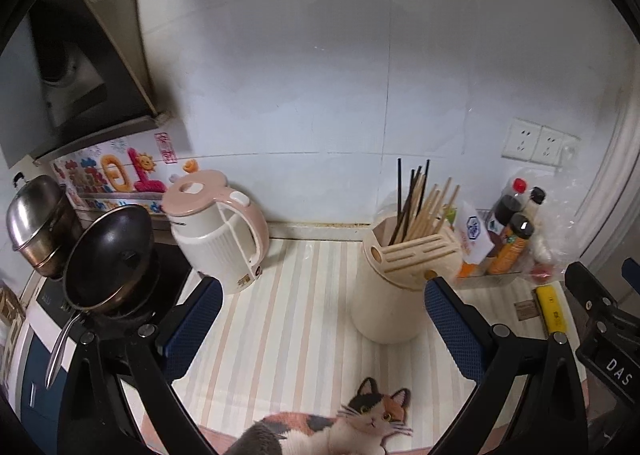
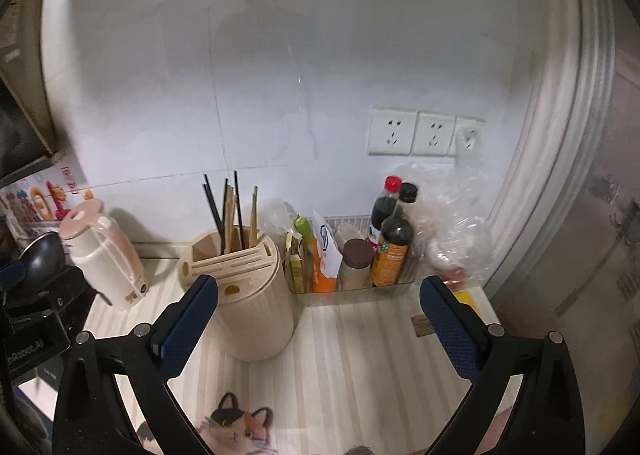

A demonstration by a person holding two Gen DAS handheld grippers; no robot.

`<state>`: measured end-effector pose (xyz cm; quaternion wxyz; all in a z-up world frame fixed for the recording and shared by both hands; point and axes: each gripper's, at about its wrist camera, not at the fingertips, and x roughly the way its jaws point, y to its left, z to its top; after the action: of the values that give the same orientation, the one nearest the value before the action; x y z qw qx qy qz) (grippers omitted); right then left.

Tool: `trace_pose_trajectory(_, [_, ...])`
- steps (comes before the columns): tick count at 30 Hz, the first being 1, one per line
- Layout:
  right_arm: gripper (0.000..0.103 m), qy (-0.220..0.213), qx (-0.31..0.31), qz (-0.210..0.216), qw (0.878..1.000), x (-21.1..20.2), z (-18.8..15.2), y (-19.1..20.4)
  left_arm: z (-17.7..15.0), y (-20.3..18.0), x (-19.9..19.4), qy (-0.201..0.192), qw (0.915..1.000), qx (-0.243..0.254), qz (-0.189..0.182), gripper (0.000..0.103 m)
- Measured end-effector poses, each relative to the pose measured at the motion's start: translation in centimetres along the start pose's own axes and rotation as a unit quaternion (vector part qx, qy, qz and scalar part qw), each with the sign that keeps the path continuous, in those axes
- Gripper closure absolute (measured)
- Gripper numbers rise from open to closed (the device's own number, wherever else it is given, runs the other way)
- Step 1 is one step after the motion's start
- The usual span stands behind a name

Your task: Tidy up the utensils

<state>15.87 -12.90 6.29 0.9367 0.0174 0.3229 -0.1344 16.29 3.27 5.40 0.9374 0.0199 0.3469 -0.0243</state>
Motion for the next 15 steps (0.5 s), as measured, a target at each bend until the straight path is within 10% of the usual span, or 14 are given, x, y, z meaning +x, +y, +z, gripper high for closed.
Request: trace_pose_trajectory(15, [0.000,-0.042,-0.009,0.010,0.999,-14.6,-4.2,-2.3,-4.7,1.0,-12.2,-0.043,0.9989,-0.008,-0.015,0.000])
